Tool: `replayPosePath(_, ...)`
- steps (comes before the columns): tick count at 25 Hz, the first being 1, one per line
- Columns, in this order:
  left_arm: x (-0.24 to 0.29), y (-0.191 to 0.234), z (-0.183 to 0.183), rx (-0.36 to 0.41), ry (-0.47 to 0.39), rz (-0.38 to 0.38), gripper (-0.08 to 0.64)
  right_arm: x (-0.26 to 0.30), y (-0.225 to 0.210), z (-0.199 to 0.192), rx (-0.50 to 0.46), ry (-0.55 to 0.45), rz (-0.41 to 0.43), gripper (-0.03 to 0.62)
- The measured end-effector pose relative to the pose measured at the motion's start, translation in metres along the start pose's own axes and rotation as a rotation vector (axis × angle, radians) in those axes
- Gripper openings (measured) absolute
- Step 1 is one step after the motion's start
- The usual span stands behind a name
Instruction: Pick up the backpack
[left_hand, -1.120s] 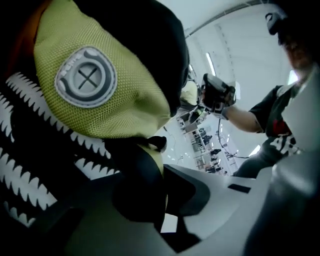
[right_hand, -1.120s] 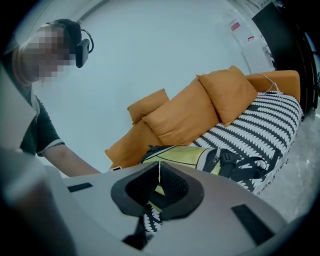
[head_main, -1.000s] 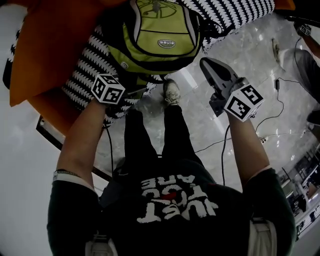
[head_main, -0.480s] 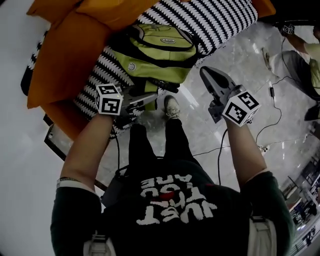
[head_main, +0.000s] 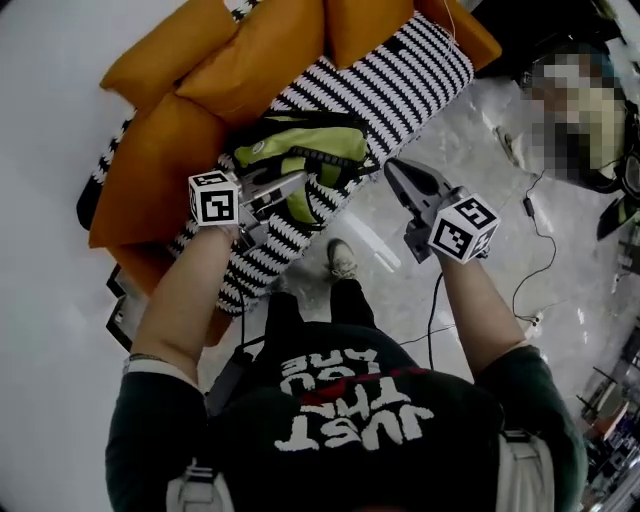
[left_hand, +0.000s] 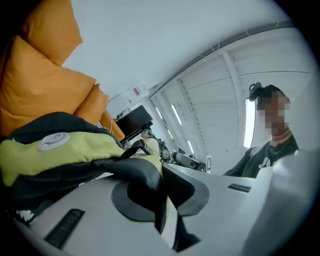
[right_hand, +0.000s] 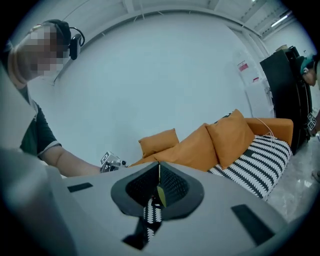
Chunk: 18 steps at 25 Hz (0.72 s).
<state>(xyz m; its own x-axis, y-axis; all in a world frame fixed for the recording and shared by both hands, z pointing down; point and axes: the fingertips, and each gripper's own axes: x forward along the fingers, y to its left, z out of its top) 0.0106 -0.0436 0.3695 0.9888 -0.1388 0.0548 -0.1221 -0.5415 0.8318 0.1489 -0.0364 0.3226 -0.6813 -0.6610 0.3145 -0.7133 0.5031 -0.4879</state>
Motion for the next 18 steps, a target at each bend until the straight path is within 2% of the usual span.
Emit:
replayPosePath(3, -0.002, -0.008, 0.028, 0.004, -0.041, 0.043, 0.052, -0.012, 0.009, 0.012, -0.011, -0.005, -0.006, 0.031)
replayPosePath(7, -0.004, -0.02, 0.077, 0.051, -0.102, 0.066, 0.052, -0.013, 0.005, 0.04, -0.037, -0.041, -0.037, 0.032)
replayPosePath(12, -0.019, -0.046, 0.113, 0.095, -0.141, 0.112, 0.052, -0.019, 0.009, 0.075, -0.049, -0.073, -0.066, 0.032)
replayPosePath(18, -0.03, -0.118, 0.151, 0.163, -0.2, 0.122, 0.051, -0.039, 0.015, 0.117, -0.06, -0.13, -0.068, 0.032)
